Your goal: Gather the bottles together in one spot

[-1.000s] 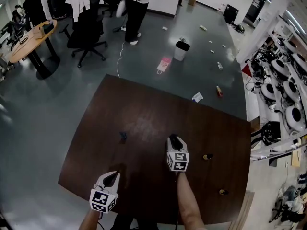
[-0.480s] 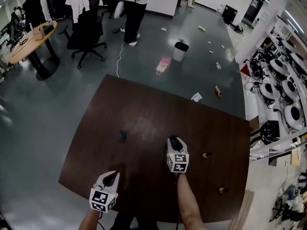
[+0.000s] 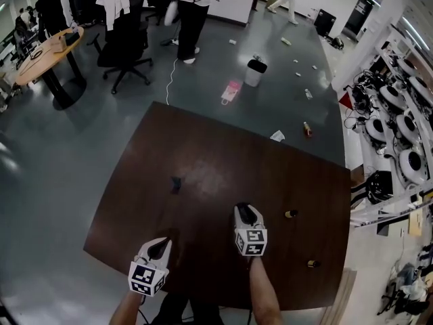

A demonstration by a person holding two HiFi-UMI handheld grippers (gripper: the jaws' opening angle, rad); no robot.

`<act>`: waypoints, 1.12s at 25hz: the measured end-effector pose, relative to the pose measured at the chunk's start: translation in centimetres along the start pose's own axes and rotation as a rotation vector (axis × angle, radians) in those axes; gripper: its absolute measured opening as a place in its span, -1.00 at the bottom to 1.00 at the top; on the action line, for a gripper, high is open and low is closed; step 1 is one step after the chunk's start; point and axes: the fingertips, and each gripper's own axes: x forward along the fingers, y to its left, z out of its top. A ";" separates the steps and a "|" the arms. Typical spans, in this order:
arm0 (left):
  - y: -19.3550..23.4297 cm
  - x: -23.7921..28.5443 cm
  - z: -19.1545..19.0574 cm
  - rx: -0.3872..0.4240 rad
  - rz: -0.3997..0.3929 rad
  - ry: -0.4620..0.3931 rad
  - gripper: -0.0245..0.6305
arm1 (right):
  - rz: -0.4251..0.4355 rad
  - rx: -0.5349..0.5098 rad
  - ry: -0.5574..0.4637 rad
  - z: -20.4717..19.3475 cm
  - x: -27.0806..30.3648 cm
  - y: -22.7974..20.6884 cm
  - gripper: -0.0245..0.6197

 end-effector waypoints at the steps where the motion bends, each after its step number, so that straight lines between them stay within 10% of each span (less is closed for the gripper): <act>1: -0.1 -0.1 0.0 0.000 -0.001 0.001 -0.93 | 0.012 -0.002 -0.001 -0.1 -0.6 0.6 -0.57; 28: -1.0 -3.5 -1.8 -0.014 0.006 -0.008 -0.93 | 0.246 -0.090 0.026 -5.4 -9.6 16.8 -0.57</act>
